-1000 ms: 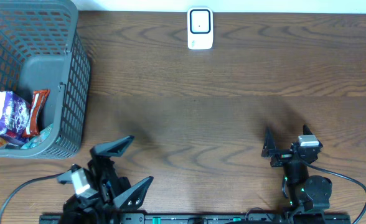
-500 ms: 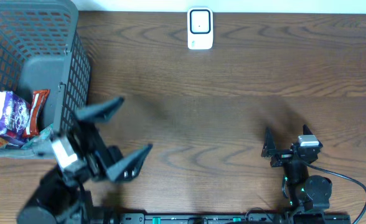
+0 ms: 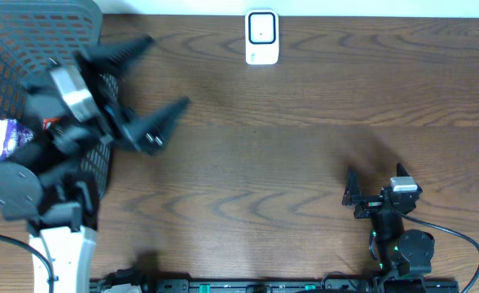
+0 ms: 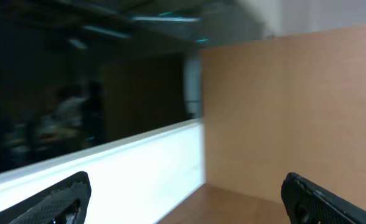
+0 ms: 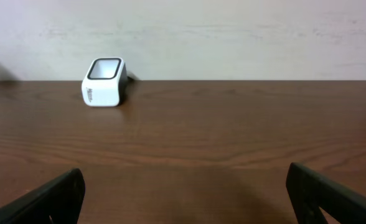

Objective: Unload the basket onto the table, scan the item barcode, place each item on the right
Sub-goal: 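Raise the left gripper and move it over the grey basket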

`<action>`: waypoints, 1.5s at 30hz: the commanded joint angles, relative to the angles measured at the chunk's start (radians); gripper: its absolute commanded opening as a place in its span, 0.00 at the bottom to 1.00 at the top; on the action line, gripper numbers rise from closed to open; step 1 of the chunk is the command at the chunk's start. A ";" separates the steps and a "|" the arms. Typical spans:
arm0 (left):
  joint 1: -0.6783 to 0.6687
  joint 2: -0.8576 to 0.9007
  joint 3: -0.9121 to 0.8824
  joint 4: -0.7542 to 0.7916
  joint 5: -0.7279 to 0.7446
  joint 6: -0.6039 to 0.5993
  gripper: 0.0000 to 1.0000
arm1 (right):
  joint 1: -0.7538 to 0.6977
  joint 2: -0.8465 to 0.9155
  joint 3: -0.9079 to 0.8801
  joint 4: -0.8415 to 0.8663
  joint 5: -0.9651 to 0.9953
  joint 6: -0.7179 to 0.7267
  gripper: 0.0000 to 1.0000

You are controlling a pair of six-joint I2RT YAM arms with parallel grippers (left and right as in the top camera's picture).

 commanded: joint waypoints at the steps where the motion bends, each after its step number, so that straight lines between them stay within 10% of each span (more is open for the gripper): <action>1: 0.128 0.049 0.113 -0.056 0.020 0.042 0.98 | -0.007 -0.005 -0.002 -0.004 0.005 -0.015 0.99; 13: 0.366 0.117 0.258 -0.368 -0.136 0.235 0.98 | -0.007 -0.005 -0.002 -0.004 0.005 -0.015 0.99; 23: 0.360 0.116 0.340 -0.870 -0.365 0.689 0.98 | -0.007 -0.005 -0.002 -0.004 0.005 -0.015 0.99; 33: -0.005 0.142 0.456 -1.270 -1.391 1.360 0.98 | -0.007 -0.005 -0.002 -0.004 0.005 -0.015 0.99; 45: 0.034 0.201 0.484 -1.273 -1.599 1.159 0.98 | -0.007 -0.005 -0.002 -0.004 0.005 -0.015 0.99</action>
